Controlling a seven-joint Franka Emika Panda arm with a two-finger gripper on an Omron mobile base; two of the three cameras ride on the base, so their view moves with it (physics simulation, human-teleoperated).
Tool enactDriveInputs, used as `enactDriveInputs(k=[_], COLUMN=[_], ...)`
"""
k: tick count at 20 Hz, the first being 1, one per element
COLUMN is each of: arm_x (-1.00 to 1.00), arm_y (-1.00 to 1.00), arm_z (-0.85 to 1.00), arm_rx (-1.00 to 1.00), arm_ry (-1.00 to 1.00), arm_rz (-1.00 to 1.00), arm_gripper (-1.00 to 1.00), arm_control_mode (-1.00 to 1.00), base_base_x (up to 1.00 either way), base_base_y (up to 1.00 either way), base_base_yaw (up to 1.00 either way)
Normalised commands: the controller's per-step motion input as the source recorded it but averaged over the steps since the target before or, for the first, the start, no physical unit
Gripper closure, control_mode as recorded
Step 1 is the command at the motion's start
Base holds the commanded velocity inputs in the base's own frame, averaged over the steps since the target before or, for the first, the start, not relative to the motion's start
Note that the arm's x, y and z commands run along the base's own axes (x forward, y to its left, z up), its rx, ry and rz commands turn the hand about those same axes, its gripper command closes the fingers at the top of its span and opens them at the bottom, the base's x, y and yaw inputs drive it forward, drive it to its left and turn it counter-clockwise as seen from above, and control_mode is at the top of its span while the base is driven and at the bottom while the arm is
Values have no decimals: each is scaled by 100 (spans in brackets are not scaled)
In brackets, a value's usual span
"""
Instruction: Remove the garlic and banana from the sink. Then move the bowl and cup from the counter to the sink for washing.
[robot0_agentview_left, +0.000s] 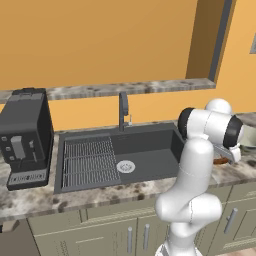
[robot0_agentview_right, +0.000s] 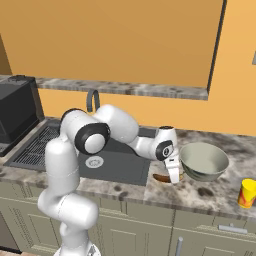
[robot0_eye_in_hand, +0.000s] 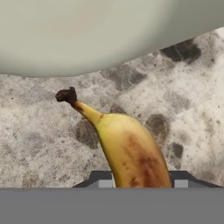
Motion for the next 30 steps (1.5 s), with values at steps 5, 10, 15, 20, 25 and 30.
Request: enactDriveInputs(k=[5,10,15,20,25,30], arm_x=[0,0,-3,-6,-7,-5], arm_y=[-8,-2,0,0,3,7], arm_z=[-14,-4,3,8,19,28], arm_rx=[0,0,0,0,0,0], arm_ry=[0,-1,-2,-2,-1,0], arm_rz=[-4,-5,-4,-4,-7,-5], arm_gripper=[-100,-100,-100,-100,-100,-100], arm_control_mode=[-100,-100,-100,-100,-100,-100], base_base_x=[0,0,0,0,0,0], base_base_y=[0,0,0,0,0,0], base_base_yaw=[0,0,0,0,0,0])
